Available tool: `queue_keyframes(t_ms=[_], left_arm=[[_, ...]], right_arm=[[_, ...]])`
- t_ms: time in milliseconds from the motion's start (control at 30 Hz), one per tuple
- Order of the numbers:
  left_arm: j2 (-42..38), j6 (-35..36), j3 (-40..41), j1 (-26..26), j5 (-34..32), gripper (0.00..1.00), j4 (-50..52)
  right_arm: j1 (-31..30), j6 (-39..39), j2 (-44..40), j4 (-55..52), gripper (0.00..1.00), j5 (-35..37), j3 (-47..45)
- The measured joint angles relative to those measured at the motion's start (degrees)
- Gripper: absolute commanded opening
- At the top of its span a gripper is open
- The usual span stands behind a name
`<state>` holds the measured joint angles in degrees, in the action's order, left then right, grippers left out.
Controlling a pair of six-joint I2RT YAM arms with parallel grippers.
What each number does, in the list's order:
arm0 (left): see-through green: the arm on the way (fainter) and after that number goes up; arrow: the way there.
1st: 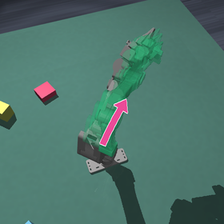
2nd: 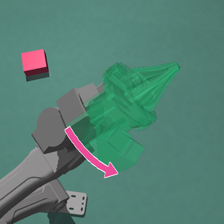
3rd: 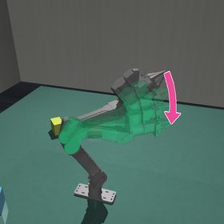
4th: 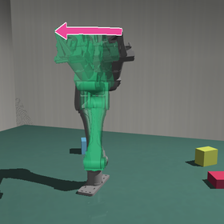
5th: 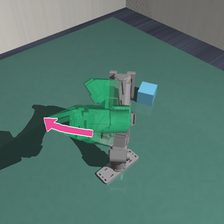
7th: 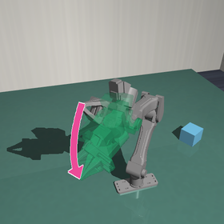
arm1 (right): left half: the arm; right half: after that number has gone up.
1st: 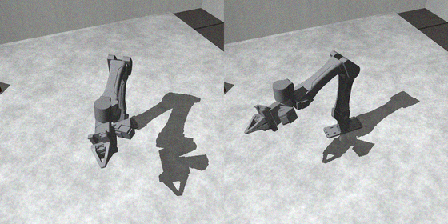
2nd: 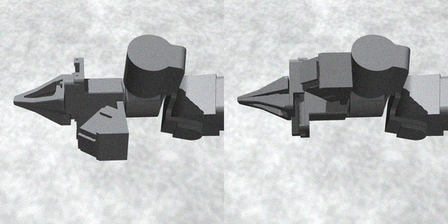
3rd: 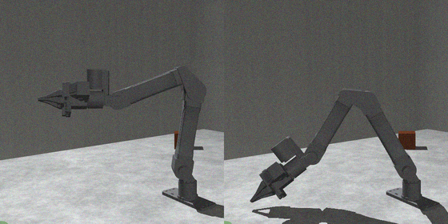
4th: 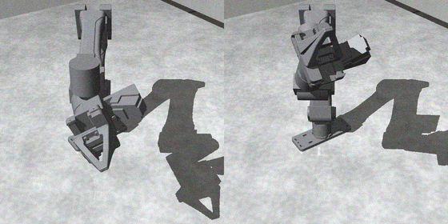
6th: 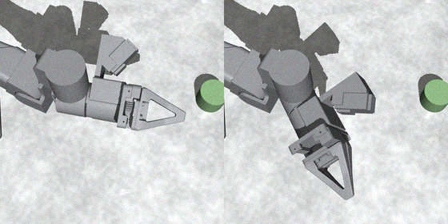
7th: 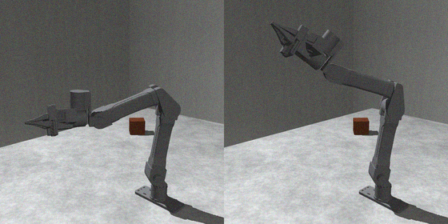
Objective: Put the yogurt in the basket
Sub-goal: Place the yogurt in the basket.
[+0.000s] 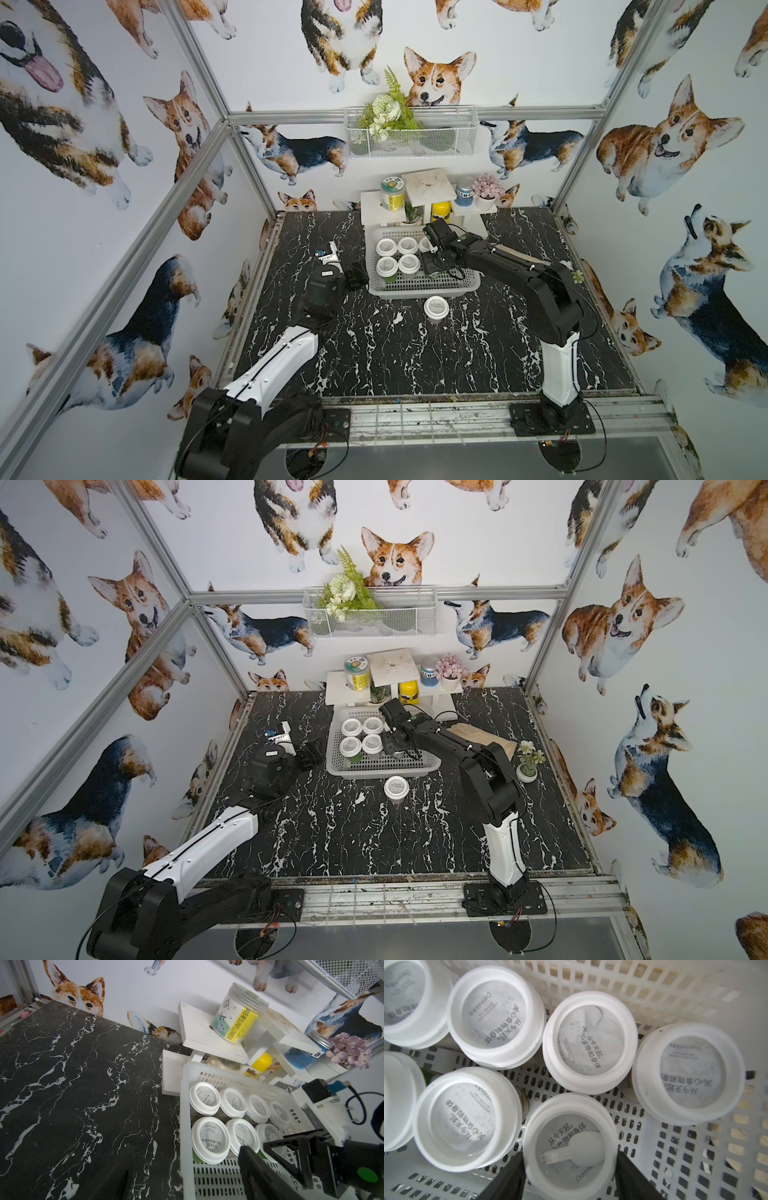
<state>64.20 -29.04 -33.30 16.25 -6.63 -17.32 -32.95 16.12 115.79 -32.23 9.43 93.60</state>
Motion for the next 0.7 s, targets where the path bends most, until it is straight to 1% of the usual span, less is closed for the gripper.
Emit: queue_keyframes(t_ms=[267, 300, 467, 567, 700], left_arm=[[0.0, 0.0, 0.0, 0.3, 0.0, 0.84, 0.0], [0.0, 0.0, 0.0, 0.3, 0.0, 0.84, 0.0], [0.0, 0.0, -0.1, 0.3, 0.0, 0.84, 0.0], [0.0, 0.0, -0.1, 0.3, 0.0, 0.84, 0.0], [0.0, 0.0, -0.3, 0.3, 0.0, 0.84, 0.0]], right_arm=[[-0.4, 0.0, 1.2, 0.4, 0.71, 0.3, 1.0], [-0.4, 0.0, 1.2, 0.4, 0.72, 0.4, 1.0], [-0.8, 0.0, 0.8, 0.2, 0.84, 1.0, 1.0], [-1.2, 0.0, -0.7, -0.7, 0.88, 1.9, 1.0], [-1.9, 0.1, -3.5, -1.3, 0.90, 2.8, 0.9]])
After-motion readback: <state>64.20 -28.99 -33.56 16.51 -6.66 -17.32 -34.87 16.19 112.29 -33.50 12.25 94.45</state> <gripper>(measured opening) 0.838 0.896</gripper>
